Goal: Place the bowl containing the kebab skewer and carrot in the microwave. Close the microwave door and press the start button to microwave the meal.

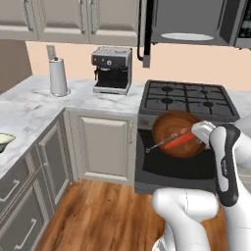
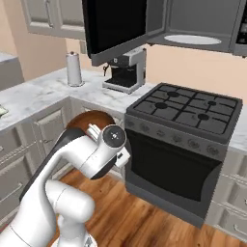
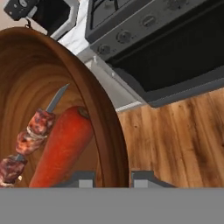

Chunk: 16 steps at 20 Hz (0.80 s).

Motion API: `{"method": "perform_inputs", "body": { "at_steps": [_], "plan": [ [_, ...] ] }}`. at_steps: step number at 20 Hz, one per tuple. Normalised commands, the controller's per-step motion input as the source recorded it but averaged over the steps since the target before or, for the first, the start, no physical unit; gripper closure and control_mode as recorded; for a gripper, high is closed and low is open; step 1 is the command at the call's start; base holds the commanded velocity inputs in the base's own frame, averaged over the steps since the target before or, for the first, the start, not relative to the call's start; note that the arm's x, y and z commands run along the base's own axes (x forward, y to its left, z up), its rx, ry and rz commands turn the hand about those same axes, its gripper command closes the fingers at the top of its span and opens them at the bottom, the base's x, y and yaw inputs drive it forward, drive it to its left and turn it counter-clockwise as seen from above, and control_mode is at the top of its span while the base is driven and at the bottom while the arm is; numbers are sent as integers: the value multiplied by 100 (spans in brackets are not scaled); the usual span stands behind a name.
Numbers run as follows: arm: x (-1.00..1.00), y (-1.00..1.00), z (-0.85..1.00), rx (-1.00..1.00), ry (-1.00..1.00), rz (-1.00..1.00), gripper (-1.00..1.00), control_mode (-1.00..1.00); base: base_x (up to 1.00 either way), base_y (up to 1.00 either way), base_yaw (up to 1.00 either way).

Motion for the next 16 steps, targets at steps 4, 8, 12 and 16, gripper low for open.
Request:
{"method": "perform_inputs", "body": {
  "at_steps": [4,8,12,16],
  "plan": [
    [0,0,0,0,0,0,100,100,6,-36,-32],
    [0,0,0,0,0,0,100,100,37,-26,-13],
    [0,0,0,0,0,0,100,100,67,-32,-2],
    [0,0,0,0,0,0,100,100,73,-39,0]
  ]
}}
